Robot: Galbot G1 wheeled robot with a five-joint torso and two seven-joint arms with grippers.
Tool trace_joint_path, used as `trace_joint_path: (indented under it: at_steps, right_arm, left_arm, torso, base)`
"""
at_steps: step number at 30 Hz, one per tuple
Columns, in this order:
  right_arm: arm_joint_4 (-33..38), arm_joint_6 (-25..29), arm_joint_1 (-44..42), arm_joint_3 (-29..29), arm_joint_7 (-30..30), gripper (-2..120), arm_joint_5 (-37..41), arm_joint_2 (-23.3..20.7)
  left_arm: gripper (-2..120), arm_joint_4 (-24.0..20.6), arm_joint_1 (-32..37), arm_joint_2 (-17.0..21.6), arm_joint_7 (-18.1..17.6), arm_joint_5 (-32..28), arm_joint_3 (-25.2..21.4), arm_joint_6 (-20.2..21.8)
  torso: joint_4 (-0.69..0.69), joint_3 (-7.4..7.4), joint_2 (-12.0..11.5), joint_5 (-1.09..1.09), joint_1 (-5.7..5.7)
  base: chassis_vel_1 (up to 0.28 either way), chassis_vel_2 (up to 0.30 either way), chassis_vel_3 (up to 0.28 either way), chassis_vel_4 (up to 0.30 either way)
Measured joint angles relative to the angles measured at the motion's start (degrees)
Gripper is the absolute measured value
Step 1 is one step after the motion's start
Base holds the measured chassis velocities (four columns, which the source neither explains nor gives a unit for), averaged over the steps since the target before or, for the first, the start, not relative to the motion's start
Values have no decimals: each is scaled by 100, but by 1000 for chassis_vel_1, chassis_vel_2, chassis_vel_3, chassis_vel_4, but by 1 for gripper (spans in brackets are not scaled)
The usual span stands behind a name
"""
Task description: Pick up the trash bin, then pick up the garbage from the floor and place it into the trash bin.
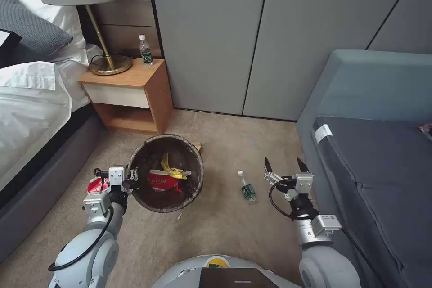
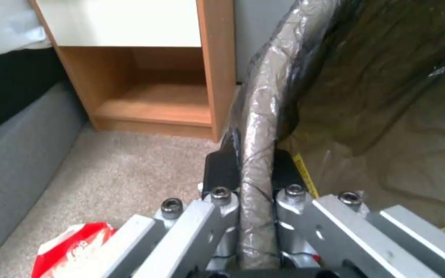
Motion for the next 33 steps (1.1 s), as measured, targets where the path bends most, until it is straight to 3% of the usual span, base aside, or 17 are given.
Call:
trace_joint_path:
  at_steps: [7, 15, 33]
  right_arm:
    - [-352, -232, 152, -9, -10, 100, 231, -469]
    - [-1388, -514, 826, -442, -7, 100, 409, -998]
    - [-3171, -867, 2288, -1375, -641, 100, 917, -1365]
  left_arm:
    - [0, -67, 16, 5, -2, -8, -9, 0]
    - [0, -127, 27, -13, -16, -9, -23, 2]
    - [0, -148, 32, 12, -20, -17, -44, 27]
  torso:
    - [1, -1, 0, 0, 0]
    - [0, -1, 0, 1, 0]
    - [1, 0, 0, 0, 0]
  base:
    - [0, 0, 0, 0]
    - [0, 0, 0, 0]
    - [0, 0, 0, 0]
